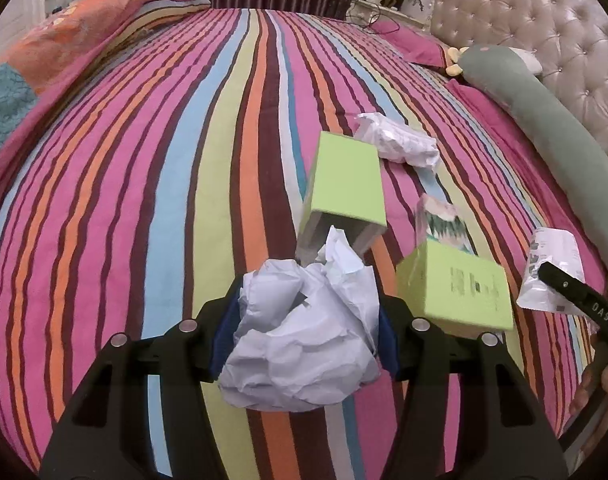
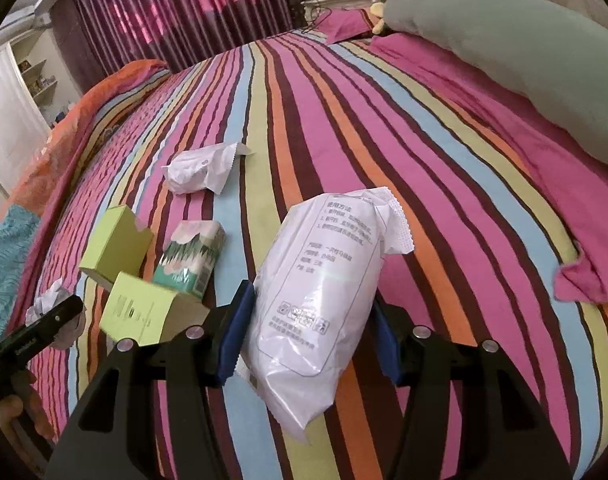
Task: Collect trash
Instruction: 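Carry the paper ball and wrapper bag down over the wastebasket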
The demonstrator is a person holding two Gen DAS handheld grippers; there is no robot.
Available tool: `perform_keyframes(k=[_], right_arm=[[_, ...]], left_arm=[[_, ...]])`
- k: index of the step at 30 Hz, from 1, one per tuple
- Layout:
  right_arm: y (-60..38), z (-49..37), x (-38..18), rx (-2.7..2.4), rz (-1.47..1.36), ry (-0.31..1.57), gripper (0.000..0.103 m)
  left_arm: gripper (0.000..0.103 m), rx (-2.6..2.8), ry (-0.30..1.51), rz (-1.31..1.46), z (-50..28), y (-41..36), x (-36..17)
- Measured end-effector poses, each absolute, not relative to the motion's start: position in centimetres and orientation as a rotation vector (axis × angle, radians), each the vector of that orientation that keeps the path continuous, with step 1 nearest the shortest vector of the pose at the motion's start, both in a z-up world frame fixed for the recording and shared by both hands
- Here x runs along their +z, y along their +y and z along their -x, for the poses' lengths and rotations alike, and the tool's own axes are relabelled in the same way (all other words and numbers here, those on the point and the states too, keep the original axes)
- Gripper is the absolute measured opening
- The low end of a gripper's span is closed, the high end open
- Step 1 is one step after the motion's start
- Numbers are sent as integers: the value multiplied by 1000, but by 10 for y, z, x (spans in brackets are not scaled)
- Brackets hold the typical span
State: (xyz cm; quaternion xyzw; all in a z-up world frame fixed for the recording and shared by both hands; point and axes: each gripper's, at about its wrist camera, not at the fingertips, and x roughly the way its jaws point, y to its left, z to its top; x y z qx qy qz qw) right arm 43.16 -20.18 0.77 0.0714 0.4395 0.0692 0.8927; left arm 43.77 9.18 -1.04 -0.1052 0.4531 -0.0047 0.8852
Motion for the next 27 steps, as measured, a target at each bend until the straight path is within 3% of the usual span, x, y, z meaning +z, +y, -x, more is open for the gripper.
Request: perform_keyframes(k=[27], right_arm=[[-219,-302,22,169,-156,917,52]], left_arm=[[56,-34,953,201,-277,83,0]])
